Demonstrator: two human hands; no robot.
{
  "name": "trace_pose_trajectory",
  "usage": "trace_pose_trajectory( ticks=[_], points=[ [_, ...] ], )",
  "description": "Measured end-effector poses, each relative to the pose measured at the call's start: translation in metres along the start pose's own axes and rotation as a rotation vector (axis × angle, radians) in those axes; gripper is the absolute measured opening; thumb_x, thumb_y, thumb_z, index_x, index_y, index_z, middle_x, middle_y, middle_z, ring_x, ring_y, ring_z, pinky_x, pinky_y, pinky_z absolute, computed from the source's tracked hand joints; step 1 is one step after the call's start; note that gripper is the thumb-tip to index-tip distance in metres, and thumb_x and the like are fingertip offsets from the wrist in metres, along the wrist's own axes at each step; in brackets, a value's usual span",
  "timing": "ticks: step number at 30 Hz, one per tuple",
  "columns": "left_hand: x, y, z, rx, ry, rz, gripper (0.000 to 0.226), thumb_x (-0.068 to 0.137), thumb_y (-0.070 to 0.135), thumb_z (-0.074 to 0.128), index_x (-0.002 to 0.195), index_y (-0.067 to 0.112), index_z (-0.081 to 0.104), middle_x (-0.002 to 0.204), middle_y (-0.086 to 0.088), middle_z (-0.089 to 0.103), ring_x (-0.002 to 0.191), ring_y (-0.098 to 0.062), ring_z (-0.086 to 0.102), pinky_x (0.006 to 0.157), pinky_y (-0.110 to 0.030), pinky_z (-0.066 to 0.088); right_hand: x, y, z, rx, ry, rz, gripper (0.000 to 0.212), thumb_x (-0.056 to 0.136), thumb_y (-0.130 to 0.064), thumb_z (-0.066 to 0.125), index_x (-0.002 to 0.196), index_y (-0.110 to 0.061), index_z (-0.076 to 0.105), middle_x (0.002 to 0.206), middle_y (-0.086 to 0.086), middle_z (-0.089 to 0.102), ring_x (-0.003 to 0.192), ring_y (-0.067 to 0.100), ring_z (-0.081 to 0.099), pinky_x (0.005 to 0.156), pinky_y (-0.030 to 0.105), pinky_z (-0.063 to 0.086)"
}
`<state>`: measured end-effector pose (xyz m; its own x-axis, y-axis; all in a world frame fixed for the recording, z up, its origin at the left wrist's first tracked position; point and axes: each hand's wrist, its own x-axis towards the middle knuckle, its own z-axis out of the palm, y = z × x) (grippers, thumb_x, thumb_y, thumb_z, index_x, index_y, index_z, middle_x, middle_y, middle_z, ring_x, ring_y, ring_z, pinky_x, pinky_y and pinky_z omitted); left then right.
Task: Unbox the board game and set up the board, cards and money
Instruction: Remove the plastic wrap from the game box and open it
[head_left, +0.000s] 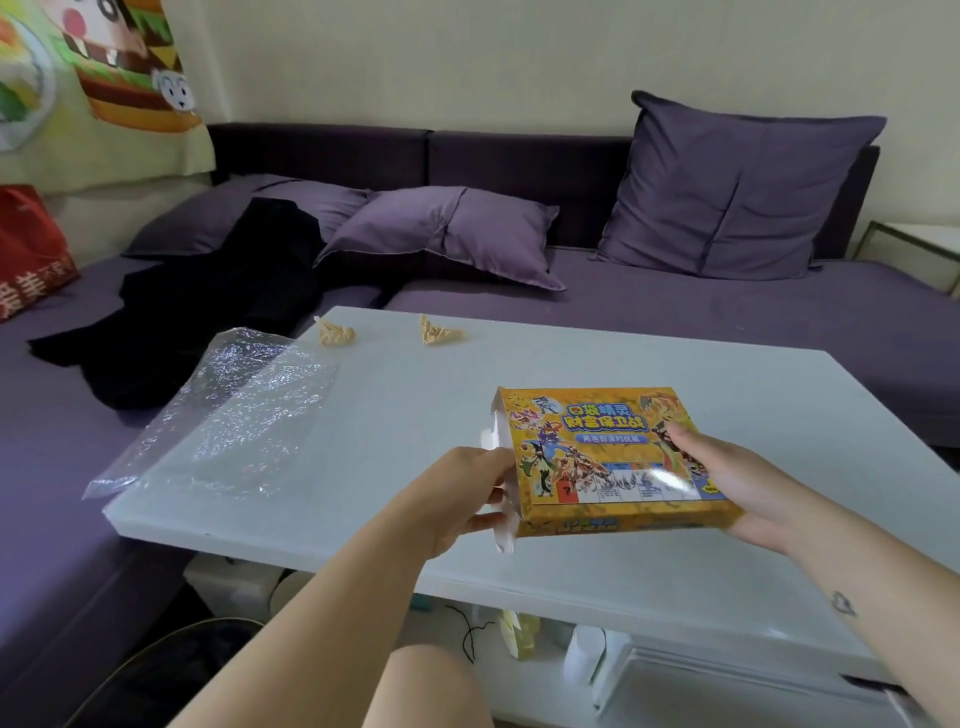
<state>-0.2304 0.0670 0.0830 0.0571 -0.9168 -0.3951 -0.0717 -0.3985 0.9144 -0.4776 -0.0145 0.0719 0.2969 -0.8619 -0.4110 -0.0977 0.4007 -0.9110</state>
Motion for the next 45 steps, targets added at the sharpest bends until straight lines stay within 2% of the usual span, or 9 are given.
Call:
trace_pose_trajectory(
  ticks=[4, 11, 14, 20, 30, 36, 39, 41, 45],
  points=[
    [0.000, -0.007, -0.001, -0.074, 0.070, 0.025, 0.026, 0.098, 0.020, 0.039, 0.095, 0.004, 0.059, 0.091, -0.011, 0.063, 0.089, -0.023, 0.062, 0.080, -0.042, 0.055, 0.006, 0.000, -0.004, -0.022, 0.015, -0.011, 0.044, 0.090, -0.044, 0.050, 0.121, -0.015, 0.060, 0.111, 0.012, 0.070, 0.103, 0.031, 0.066, 0.090, 0.045, 0.050],
    [-0.002, -0.007, -0.007, -0.338, 0.147, 0.009, 0.022, 0.099, 0.014, 0.034, 0.093, 0.005, 0.053, 0.083, -0.009, 0.067, 0.069, -0.020, 0.066, 0.056, -0.032, 0.055, 0.013, 0.001, -0.008, -0.009, 0.046, 0.007, 0.042, 0.092, -0.042, 0.051, 0.120, -0.013, 0.060, 0.109, 0.012, 0.071, 0.103, 0.031, 0.066, 0.091, 0.045, 0.050],
    [0.001, -0.007, -0.012, -0.467, 0.162, -0.012, 0.020, 0.098, 0.020, 0.037, 0.095, 0.013, 0.055, 0.084, -0.010, 0.069, 0.072, -0.023, 0.067, 0.066, -0.036, 0.056, 0.014, 0.000, -0.008, 0.005, 0.054, 0.009, 0.041, 0.093, -0.041, 0.051, 0.120, -0.012, 0.061, 0.108, 0.013, 0.071, 0.101, 0.031, 0.067, 0.085, 0.042, 0.052],
    [0.012, -0.012, -0.016, -0.287, 0.172, -0.007, 0.021, 0.085, 0.029, 0.068, 0.092, 0.011, 0.059, 0.084, -0.009, 0.073, 0.073, -0.021, 0.068, 0.075, -0.035, 0.056, 0.021, -0.006, -0.002, -0.009, 0.042, 0.001, 0.039, 0.093, -0.042, 0.051, 0.120, -0.014, 0.060, 0.107, 0.012, 0.071, 0.099, 0.030, 0.068, 0.083, 0.041, 0.053],
    [-0.003, -0.008, -0.070, -0.276, 0.268, 0.069, 0.011, 0.088, 0.020, 0.064, 0.094, 0.014, 0.056, 0.073, -0.002, 0.071, 0.062, -0.011, 0.067, 0.053, -0.022, 0.051, 0.039, -0.017, 0.001, -0.020, 0.092, 0.014, 0.042, 0.089, -0.042, 0.056, 0.120, -0.013, 0.061, 0.106, 0.012, 0.071, 0.096, 0.029, 0.068, 0.080, 0.040, 0.053],
    [-0.024, -0.015, -0.125, -0.355, 0.396, 0.084, 0.014, 0.089, 0.020, 0.063, 0.094, 0.012, 0.052, 0.065, 0.000, 0.070, 0.056, -0.011, 0.065, 0.054, -0.023, 0.049, 0.049, -0.028, 0.027, -0.004, 0.192, 0.039, 0.047, 0.082, -0.045, 0.064, 0.116, -0.011, 0.064, 0.101, 0.013, 0.072, 0.088, 0.028, 0.069, 0.084, 0.040, 0.052],
    [-0.034, -0.018, -0.151, -0.400, 0.503, 0.109, 0.018, 0.089, 0.021, 0.063, 0.099, 0.011, 0.052, 0.067, 0.001, 0.068, 0.050, -0.008, 0.063, 0.053, -0.024, 0.046, 0.056, -0.028, 0.048, 0.036, 0.263, 0.053, 0.037, 0.085, -0.044, 0.064, 0.102, -0.010, 0.065, 0.077, 0.009, 0.074, 0.060, 0.022, 0.070, 0.072, 0.036, 0.055],
    [-0.039, -0.018, -0.165, -0.441, 0.564, 0.133, 0.019, 0.089, 0.021, 0.063, 0.102, 0.012, 0.052, 0.073, 0.000, 0.067, 0.052, -0.009, 0.063, 0.056, -0.025, 0.047, 0.061, -0.026, 0.069, 0.083, 0.300, 0.053, 0.032, 0.086, -0.044, 0.063, 0.096, -0.013, 0.063, 0.063, 0.005, 0.072, 0.049, 0.019, 0.068, 0.052, 0.031, 0.056],
    [-0.047, -0.018, -0.190, -0.565, 0.684, 0.193, 0.020, 0.089, 0.017, 0.064, 0.105, 0.013, 0.053, 0.085, -0.003, 0.067, 0.070, -0.014, 0.064, 0.063, -0.027, 0.050, 0.072, -0.022, 0.123, 0.155, 0.299, 0.050, 0.025, 0.091, -0.038, 0.059, 0.088, -0.013, 0.059, 0.047, 0.002, 0.065, 0.036, 0.016, 0.061, 0.031, 0.021, 0.043]
  ],
)
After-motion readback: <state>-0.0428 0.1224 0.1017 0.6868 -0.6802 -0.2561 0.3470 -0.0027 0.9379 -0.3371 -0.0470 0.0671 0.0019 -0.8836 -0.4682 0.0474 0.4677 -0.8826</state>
